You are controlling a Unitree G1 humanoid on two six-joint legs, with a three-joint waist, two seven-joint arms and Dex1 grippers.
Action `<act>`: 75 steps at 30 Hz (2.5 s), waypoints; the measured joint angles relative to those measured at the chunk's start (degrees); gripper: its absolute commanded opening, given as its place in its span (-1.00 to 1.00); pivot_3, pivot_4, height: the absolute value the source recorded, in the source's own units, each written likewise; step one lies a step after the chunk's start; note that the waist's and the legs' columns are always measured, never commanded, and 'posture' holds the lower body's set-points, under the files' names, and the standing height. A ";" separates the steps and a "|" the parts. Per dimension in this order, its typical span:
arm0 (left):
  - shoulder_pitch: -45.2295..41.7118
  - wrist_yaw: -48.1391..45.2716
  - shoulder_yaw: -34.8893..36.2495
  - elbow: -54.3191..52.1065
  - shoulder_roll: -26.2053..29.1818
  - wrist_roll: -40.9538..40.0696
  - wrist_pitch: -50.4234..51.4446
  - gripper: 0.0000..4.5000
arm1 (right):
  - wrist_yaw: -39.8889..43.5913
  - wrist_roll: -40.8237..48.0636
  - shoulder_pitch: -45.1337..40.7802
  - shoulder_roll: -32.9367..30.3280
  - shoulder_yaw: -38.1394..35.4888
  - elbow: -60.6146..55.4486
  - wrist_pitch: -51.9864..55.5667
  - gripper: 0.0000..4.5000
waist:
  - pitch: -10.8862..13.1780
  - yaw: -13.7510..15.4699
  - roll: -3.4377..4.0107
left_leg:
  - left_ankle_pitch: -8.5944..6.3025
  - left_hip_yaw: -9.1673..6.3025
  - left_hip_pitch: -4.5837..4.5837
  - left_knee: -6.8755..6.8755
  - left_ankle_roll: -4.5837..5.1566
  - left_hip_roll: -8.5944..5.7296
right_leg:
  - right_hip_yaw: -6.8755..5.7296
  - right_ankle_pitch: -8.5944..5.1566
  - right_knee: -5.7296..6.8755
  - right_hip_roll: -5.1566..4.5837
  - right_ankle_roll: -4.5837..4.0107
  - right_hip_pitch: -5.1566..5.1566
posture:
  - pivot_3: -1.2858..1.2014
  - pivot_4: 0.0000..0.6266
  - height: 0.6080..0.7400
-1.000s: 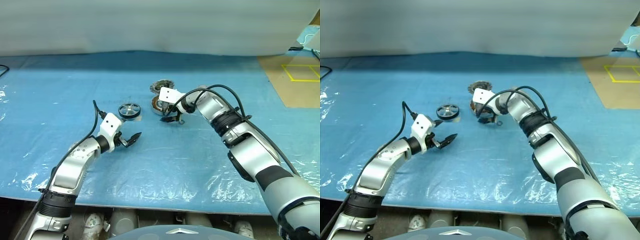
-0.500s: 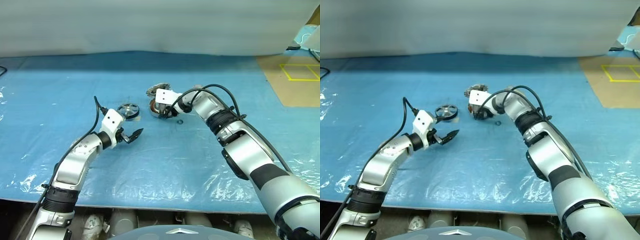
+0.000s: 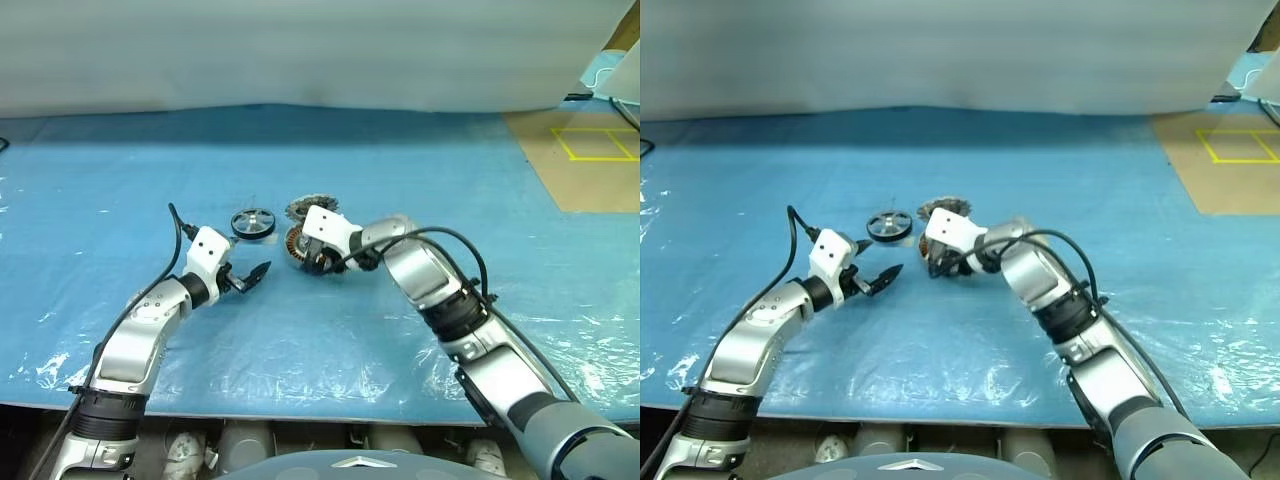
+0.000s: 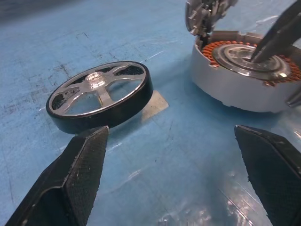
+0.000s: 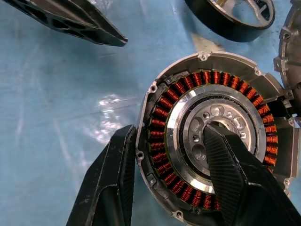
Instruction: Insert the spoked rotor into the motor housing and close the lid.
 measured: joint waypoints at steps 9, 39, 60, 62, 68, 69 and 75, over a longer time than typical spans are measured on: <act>0.10 -0.44 0.10 -0.10 0.54 -0.63 0.21 1.00 | -6.53 2.36 2.64 -0.67 2.62 -13.58 19.18 -0.19 | 0.01 0.12 0.01 | 0.00 0.00 0.42 -0.34 -0.01 -0.10 | 0.11 -0.08 -0.22 -0.05 0.13 0.38 | 0.03 -0.52 1.00; -2.47 -3.40 0.04 1.61 1.90 -0.80 0.76 1.00 | -22.56 24.08 0.67 -2.16 0.52 -23.38 39.14 0.99 | 0.04 0.89 0.06 | 0.01 0.00 0.37 -0.48 -0.07 -0.13 | 0.12 -0.10 -0.35 -0.03 0.19 0.31 | 0.03 -0.52 1.00; -7.81 -5.25 -1.08 5.34 2.02 -0.84 0.27 1.00 | -18.98 41.98 21.62 -24.59 -23.37 -37.83 30.14 0.99 | 0.06 2.48 0.09 | 0.01 0.01 0.36 -0.53 -0.08 -0.15 | 0.14 -0.13 -0.50 -0.04 0.28 0.40 | 0.03 -0.52 1.00; -8.10 -5.55 -0.97 5.45 2.28 -0.84 0.26 1.00 | -20.74 38.18 27.96 -24.14 -23.47 -33.83 18.27 0.99 | 0.06 2.16 0.09 | 0.00 0.06 0.37 -0.49 -0.07 -0.16 | 0.20 -0.13 -0.50 -0.04 0.31 0.36 | 0.03 -0.52 1.00; -9.12 -4.91 -0.74 6.88 1.86 -0.63 -2.53 1.00 | -27.88 27.62 29.87 -14.59 -23.78 -11.67 -12.43 0.99 | 0.03 1.12 0.06 | 0.00 0.06 0.33 -0.37 -0.04 -0.18 | 0.18 -0.11 -0.43 -0.07 0.29 0.36 | 0.03 -0.52 1.00; -9.06 -4.96 -0.70 7.10 1.87 -0.64 -2.95 1.00 | -28.49 26.64 29.81 -13.38 -23.78 -8.09 -15.47 0.99 | 0.03 1.03 0.06 | 0.00 0.06 0.29 -0.39 -0.04 -0.19 | 0.17 -0.11 -0.46 -0.07 0.27 0.35 | 0.03 -0.52 1.00; -8.67 -5.39 -0.42 7.06 1.95 -0.89 -3.66 1.00 | -30.25 25.10 24.20 -5.30 -24.19 6.08 -26.40 0.99 | 0.04 0.45 0.06 | 0.01 0.05 0.21 -0.48 -0.04 -0.15 | 0.09 -0.10 -0.49 -0.01 0.19 0.24 | 0.03 -0.52 1.00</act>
